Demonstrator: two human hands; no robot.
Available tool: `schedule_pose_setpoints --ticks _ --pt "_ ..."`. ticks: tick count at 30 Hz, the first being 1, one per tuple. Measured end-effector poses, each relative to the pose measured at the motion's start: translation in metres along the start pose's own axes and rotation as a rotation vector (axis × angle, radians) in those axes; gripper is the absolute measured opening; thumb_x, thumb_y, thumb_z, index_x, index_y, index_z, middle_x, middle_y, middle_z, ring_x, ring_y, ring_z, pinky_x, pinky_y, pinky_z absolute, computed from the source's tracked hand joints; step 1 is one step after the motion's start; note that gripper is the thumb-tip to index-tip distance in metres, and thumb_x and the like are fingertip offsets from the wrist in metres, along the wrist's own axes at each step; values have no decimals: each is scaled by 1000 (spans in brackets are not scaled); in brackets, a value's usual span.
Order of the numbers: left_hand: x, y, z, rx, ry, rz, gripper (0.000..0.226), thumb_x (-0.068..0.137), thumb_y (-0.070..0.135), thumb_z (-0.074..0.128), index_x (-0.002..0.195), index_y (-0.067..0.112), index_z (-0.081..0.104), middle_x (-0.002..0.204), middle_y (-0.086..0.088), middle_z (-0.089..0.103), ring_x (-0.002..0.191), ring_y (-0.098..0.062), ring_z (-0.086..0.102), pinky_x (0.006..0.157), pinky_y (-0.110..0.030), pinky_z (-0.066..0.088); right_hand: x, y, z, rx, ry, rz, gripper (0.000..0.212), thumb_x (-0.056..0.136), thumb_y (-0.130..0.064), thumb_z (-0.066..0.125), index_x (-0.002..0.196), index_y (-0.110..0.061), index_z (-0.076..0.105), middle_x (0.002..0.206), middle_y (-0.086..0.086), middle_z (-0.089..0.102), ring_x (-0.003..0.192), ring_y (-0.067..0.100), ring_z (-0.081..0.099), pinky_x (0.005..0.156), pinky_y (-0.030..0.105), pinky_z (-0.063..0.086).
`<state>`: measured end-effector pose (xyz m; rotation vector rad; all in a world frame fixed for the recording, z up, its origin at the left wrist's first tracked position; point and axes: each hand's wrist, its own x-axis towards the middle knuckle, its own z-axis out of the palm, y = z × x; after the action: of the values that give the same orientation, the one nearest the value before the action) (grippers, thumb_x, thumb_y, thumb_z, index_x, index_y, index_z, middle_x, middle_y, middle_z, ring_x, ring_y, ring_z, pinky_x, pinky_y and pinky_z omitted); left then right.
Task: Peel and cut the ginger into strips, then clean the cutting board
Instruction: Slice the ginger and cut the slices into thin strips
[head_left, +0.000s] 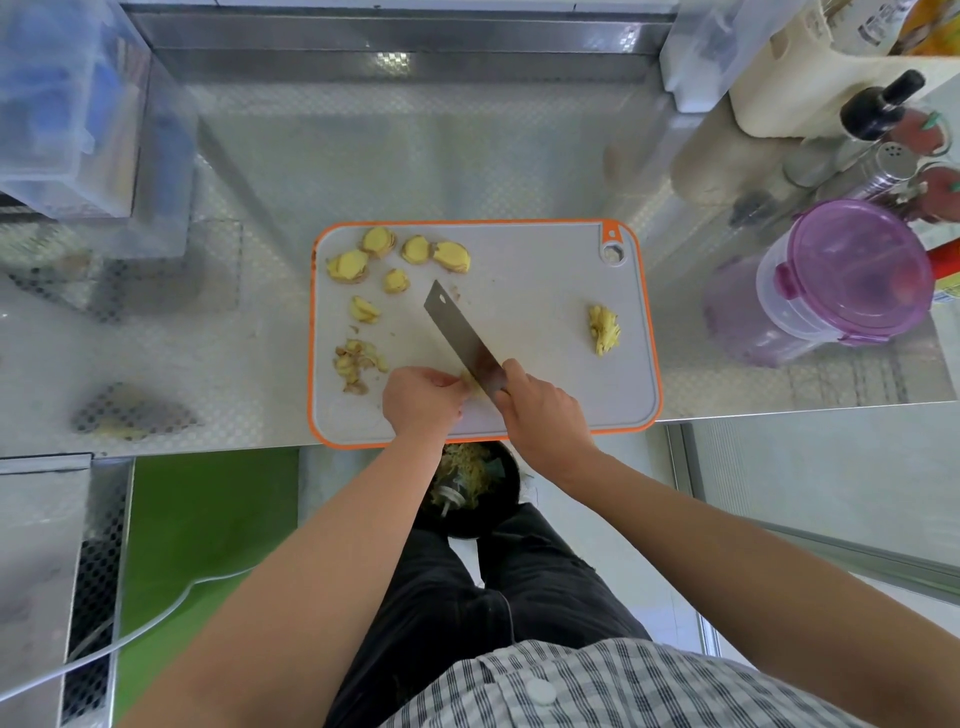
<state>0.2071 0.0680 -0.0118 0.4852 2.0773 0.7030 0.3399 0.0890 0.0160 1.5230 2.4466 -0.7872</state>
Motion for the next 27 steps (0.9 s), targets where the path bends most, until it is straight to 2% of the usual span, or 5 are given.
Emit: schedule_pose_setpoints --ticks 7,13,16,21,27 --pt "-1 -3 -1 -2 -8 41 18 73 14 70 56 9 71 50 -5 64 58 -30 68 70 -43 59 -3 0 1 -44 -6 -41 4 99 -16 34 98 -17 30 75 0 47 62 29 46 56 33 32" --pt "-2 -1 -2 -16 -10 40 25 74 22 76 52 15 69 55 -8 67 60 -30 69 70 -43 59 -2 -4 3 -71 -16 -26 10 99 -13 34 109 -13 36 76 1 47 61 27 45 56 33 33" --pt "-2 -1 -2 -25 -14 35 26 75 19 74 50 18 66 57 -11 68 61 -32 69 71 -44 59 -1 -8 3 -87 -32 -19 14 99 -11 35 112 -11 37 77 1 46 60 26 44 57 33 33" --pt "-1 -2 -2 -25 -6 20 27 73 10 71 48 19 65 56 -12 68 60 -34 68 69 -46 59 1 -8 4 -68 -39 -7 16 101 -18 35 116 -11 37 83 1 49 64 27 43 60 34 34" --pt "0 -3 -1 -38 2 18 28 75 12 74 50 21 65 56 -9 68 61 -29 70 71 -43 59 -10 -3 0 -6 -2 2 10 102 -20 32 106 -13 37 77 -1 45 64 28 43 60 34 32"
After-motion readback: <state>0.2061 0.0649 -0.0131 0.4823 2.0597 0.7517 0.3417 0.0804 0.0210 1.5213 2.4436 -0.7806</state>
